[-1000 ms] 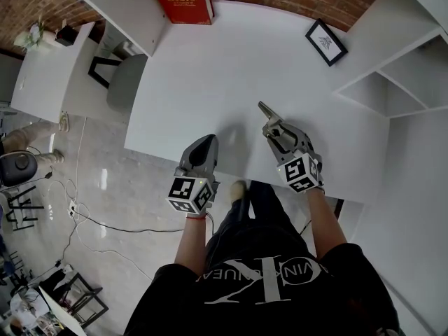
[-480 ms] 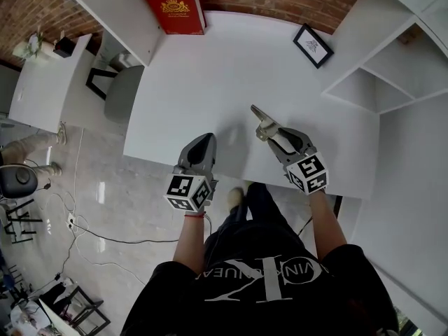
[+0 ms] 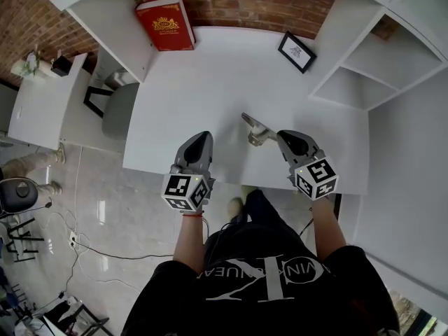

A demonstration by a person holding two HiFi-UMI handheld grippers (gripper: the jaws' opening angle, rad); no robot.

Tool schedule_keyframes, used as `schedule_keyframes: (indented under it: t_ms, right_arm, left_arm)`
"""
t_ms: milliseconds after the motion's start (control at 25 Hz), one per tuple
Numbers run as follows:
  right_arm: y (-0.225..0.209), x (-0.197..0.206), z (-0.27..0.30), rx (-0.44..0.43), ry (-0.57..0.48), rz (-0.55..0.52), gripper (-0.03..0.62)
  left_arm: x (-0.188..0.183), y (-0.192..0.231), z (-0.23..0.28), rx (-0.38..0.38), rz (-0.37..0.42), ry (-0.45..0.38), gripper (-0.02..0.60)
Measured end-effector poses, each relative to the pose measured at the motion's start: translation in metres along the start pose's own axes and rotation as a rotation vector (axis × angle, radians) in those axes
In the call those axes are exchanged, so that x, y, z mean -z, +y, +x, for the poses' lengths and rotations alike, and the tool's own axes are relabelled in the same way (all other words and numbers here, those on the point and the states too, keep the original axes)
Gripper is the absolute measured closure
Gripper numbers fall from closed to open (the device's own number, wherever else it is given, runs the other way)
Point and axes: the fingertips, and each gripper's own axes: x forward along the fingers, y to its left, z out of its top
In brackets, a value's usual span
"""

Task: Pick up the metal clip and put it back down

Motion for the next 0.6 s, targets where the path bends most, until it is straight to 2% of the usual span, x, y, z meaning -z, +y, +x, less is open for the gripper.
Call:
schedule_keyframes:
  t_ms: [280,600]
  right_arm:
    - [-0.023,-0.041,-0.029,0.104,-0.144,0.036,0.577]
    - [-0.041,-0.077,-0.05,0.155,-0.251,0.031,0.579]
  left_arm:
    - [-0.03,-0.002,0.004,-0.002,0.037,-0.061,0.574]
    - [-0.058,-0.009,0.011,0.008,0.07,-0.117,0.574]
